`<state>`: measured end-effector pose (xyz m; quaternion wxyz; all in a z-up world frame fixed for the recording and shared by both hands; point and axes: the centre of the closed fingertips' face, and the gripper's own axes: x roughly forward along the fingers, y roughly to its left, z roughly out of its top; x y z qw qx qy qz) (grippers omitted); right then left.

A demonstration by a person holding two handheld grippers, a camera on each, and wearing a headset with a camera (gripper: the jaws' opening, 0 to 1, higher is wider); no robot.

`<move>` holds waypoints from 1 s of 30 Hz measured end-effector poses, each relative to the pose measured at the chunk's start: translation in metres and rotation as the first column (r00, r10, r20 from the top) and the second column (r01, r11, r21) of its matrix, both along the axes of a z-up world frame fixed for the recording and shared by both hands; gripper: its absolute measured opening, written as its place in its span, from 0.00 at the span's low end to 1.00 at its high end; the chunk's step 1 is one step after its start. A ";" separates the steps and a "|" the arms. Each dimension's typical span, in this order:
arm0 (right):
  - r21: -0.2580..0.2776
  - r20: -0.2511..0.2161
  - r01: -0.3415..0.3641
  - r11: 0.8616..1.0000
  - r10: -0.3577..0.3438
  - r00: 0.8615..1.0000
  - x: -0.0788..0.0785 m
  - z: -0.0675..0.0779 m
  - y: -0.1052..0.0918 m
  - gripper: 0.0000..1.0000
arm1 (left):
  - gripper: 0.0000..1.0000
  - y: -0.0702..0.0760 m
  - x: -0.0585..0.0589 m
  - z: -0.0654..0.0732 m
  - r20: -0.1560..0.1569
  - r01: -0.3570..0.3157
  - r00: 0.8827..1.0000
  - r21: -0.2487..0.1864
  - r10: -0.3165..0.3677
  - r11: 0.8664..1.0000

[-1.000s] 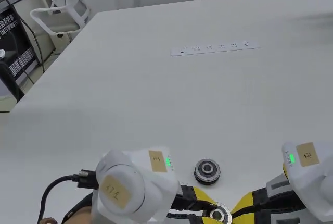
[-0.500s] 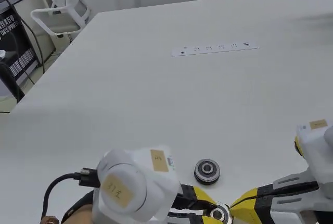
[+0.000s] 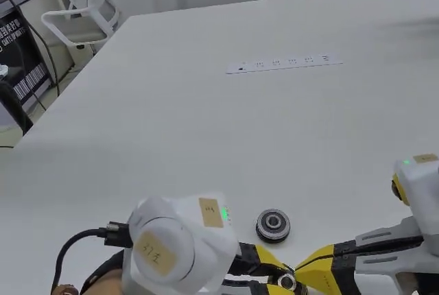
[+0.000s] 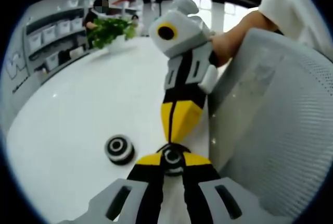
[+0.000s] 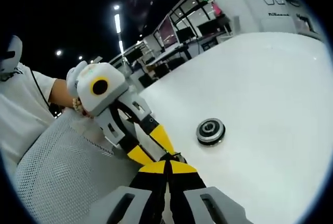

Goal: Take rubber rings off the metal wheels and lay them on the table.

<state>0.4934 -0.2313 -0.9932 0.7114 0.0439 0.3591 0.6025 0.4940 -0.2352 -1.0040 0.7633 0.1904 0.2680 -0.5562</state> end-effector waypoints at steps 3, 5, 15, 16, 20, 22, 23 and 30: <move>0.004 -0.010 0.013 1.000 -0.013 1.000 0.001 -0.001 -0.003 0.00 | 0.13 0.000 0.000 0.000 0.002 0.001 1.000 0.000 -0.001 1.000; 0.003 0.005 0.012 1.000 -0.012 1.000 0.002 -0.001 -0.002 0.00 | 0.13 0.000 0.002 0.000 0.004 -0.003 1.000 0.000 0.003 1.000; -0.074 0.063 -0.009 0.997 0.014 0.998 0.004 -0.009 -0.005 0.00 | 0.19 -0.001 -0.004 0.003 -0.140 -0.047 0.989 -0.028 0.043 0.998; -0.077 0.066 -0.012 0.997 0.017 0.998 0.004 -0.008 -0.005 0.00 | 0.22 -0.001 -0.006 0.004 -0.157 -0.048 0.987 -0.030 0.042 0.998; -0.077 0.066 -0.036 0.996 0.041 0.997 -0.001 -0.005 -0.004 0.00 | 0.28 -0.002 -0.014 0.015 -0.168 0.012 0.986 -0.048 -0.020 0.999; -0.082 0.075 -0.037 0.996 0.043 0.996 -0.001 -0.002 -0.005 0.00 | 0.29 -0.001 -0.014 0.024 -0.128 0.037 0.991 -0.046 -0.042 0.998; -0.082 0.075 -0.036 0.996 0.042 0.996 0.000 -0.001 -0.005 0.00 | 0.31 -0.001 -0.013 0.028 -0.114 0.037 0.993 -0.048 -0.043 0.998; -0.099 0.095 -0.034 0.995 0.043 0.995 -0.001 0.006 -0.009 0.00 | 0.44 0.012 -0.008 0.055 -0.034 0.049 0.998 -0.034 -0.050 0.998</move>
